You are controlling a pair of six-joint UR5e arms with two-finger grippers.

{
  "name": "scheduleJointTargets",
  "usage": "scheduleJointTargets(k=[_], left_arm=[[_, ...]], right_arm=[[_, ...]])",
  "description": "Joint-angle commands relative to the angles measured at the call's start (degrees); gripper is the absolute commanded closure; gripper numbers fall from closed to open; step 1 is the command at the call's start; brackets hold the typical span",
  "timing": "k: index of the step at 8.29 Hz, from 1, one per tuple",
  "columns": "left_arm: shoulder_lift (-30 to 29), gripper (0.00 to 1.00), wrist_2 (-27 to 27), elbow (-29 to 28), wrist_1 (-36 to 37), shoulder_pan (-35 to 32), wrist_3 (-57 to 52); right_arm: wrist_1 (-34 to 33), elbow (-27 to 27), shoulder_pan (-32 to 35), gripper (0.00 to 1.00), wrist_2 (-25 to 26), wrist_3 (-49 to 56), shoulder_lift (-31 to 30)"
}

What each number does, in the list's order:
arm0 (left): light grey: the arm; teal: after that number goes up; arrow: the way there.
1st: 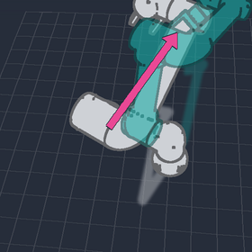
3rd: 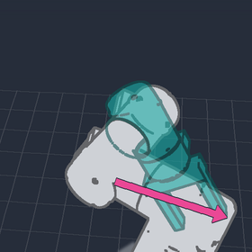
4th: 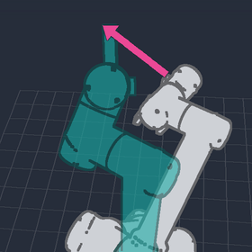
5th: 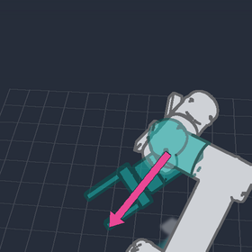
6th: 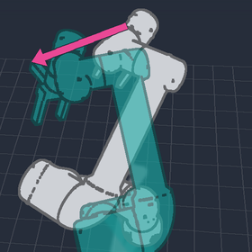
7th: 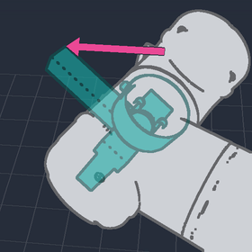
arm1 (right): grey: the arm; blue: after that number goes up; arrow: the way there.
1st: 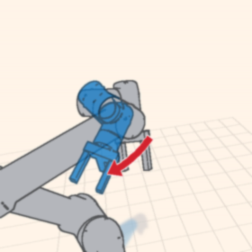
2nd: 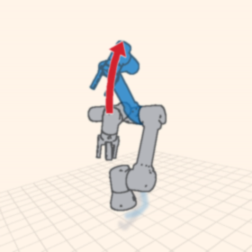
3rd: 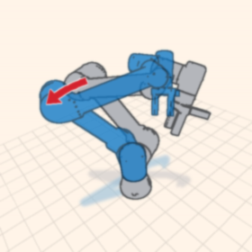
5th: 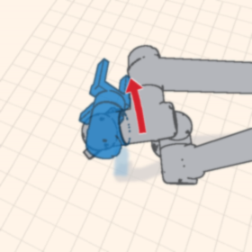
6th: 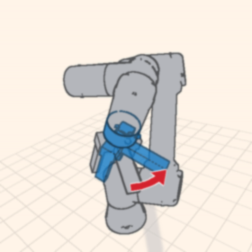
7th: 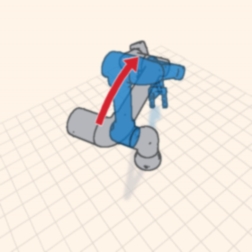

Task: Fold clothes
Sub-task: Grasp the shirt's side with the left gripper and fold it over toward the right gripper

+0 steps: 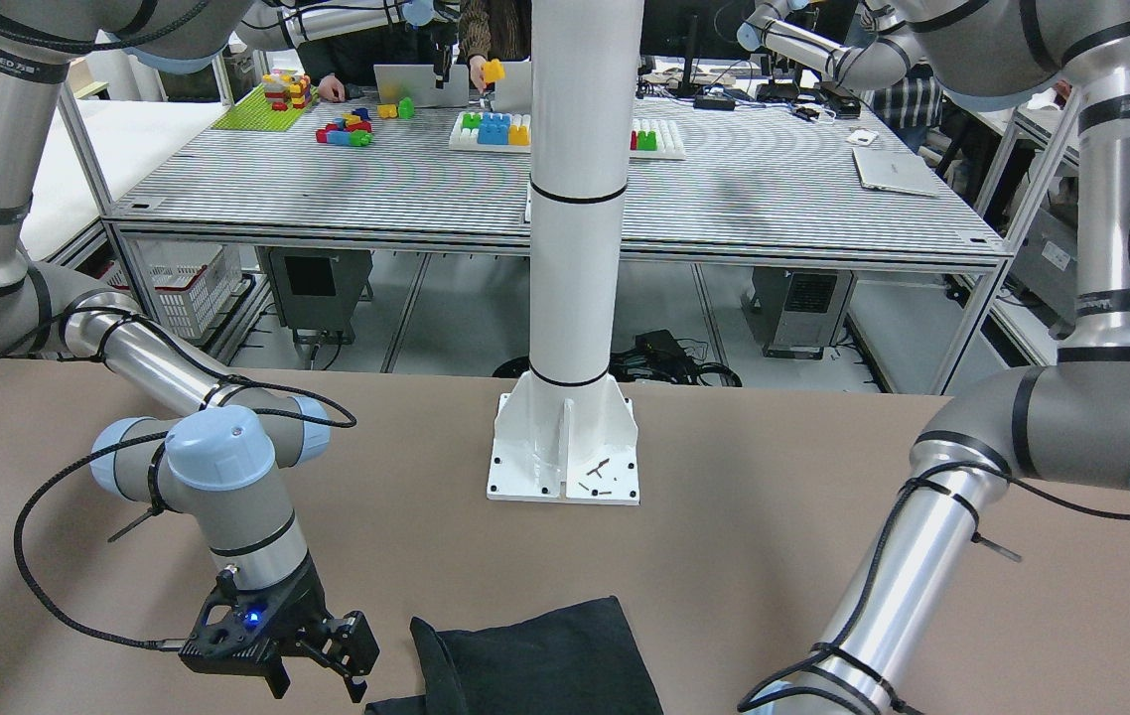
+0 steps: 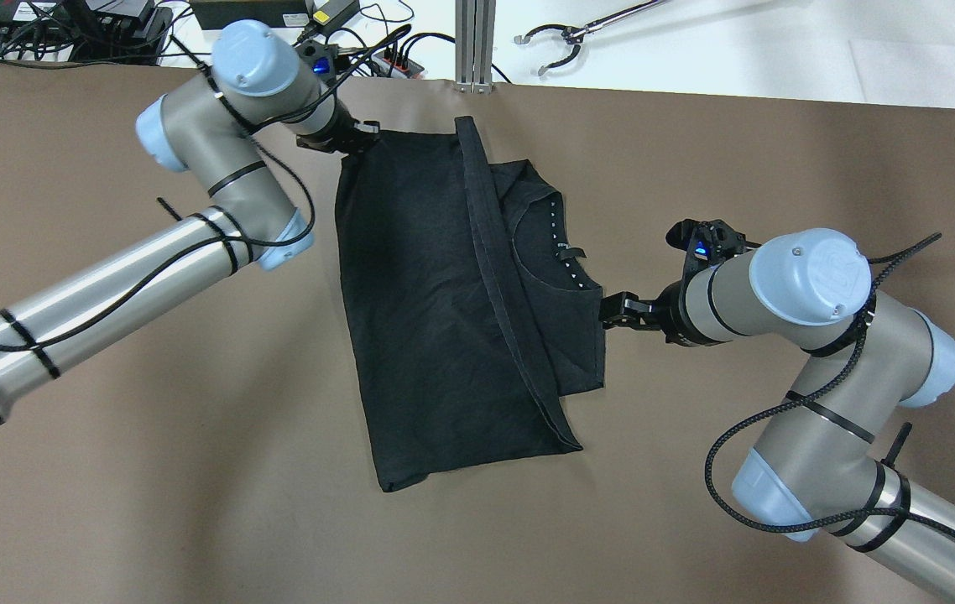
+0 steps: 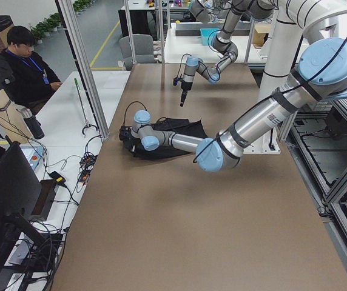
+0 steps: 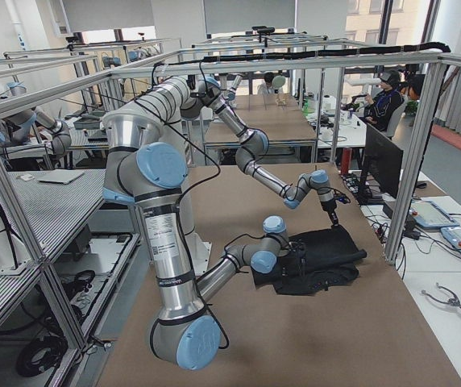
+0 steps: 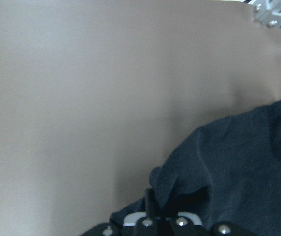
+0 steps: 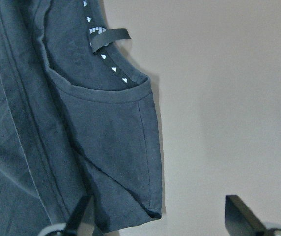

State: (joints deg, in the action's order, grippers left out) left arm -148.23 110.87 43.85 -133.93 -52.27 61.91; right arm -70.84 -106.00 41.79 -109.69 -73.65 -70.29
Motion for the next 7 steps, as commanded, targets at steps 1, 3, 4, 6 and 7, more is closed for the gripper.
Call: scheduleJointTargets(k=[1, 3, 4, 6, 7], left_arm=[[-10.1, 1.00, -6.8, -10.6, 1.0, 2.2, -0.4], [-10.1, 0.75, -6.8, -10.6, 1.0, 1.6, -2.9], [-10.1, 0.03, -6.9, -10.4, 1.0, 1.5, -4.1], [-10.0, 0.05, -3.5, -8.2, 1.2, -1.6, -3.8], [-8.7, 0.05, 6.1, -6.2, 1.4, -6.3, -3.8]], right_arm=[[-0.1, 0.1, -0.1, 0.06, 0.1, 0.0, 0.2], [-0.1, 0.6, -0.1, 0.06, 0.1, 1.1, 0.2], [-0.1, 0.6, -0.1, 0.06, 0.1, 1.2, 0.4], [-0.3, 1.0, -0.2, 0.06, 0.2, 1.1, 1.7], [-0.6, 3.1, -0.2, 0.06, 0.2, 1.2, 4.4]])
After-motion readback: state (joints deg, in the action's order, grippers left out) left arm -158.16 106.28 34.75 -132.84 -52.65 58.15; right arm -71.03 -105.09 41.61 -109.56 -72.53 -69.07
